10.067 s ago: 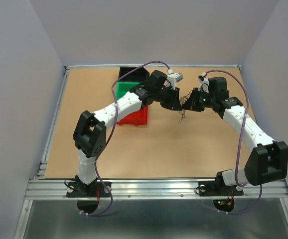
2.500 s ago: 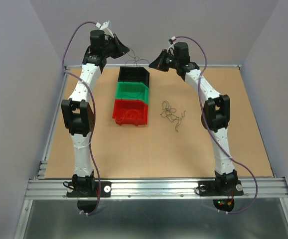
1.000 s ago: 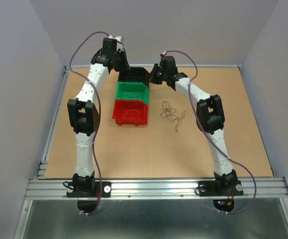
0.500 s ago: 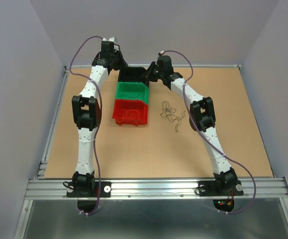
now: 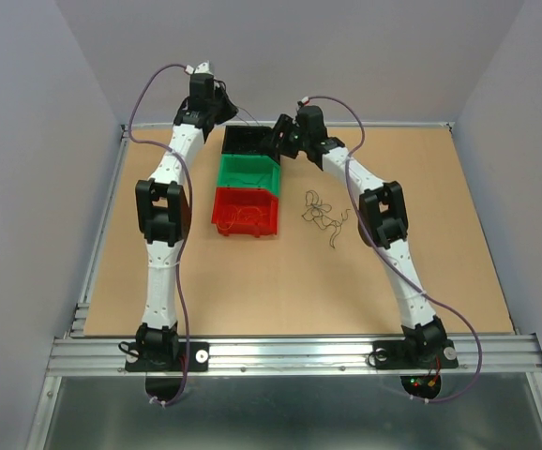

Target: Untangle the cables

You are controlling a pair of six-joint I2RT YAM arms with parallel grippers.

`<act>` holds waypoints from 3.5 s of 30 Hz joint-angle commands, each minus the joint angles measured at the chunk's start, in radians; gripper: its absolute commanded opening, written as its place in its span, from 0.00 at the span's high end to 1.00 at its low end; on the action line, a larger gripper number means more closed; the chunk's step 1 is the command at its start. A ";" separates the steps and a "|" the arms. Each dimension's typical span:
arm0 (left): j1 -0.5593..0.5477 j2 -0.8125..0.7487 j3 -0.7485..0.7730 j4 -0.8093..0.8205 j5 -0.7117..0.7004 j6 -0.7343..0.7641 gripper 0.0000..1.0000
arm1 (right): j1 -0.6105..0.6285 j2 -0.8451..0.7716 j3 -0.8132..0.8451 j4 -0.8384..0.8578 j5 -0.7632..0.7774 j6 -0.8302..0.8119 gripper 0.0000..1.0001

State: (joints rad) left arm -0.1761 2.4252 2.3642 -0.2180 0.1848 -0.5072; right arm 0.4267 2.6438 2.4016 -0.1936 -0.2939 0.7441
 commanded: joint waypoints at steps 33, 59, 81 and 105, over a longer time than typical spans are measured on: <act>-0.068 -0.049 -0.089 -0.004 -0.173 0.141 1.00 | -0.055 -0.143 -0.137 0.186 -0.186 0.051 0.44; -0.066 -0.077 -0.085 -0.064 -0.206 0.084 0.61 | -0.052 -0.248 -0.282 0.214 -0.186 -0.011 0.51; -0.034 -0.457 -0.360 -0.043 -0.012 0.004 0.25 | -0.108 -0.674 -0.728 0.210 -0.140 -0.063 0.46; -0.072 -0.516 -0.646 -0.066 0.127 -0.197 0.26 | -0.189 -1.067 -1.161 0.097 -0.076 -0.077 0.32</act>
State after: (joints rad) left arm -0.2497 1.8656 1.6630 -0.2943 0.3084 -0.6853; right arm 0.2546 1.6463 1.2747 -0.0910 -0.3923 0.6842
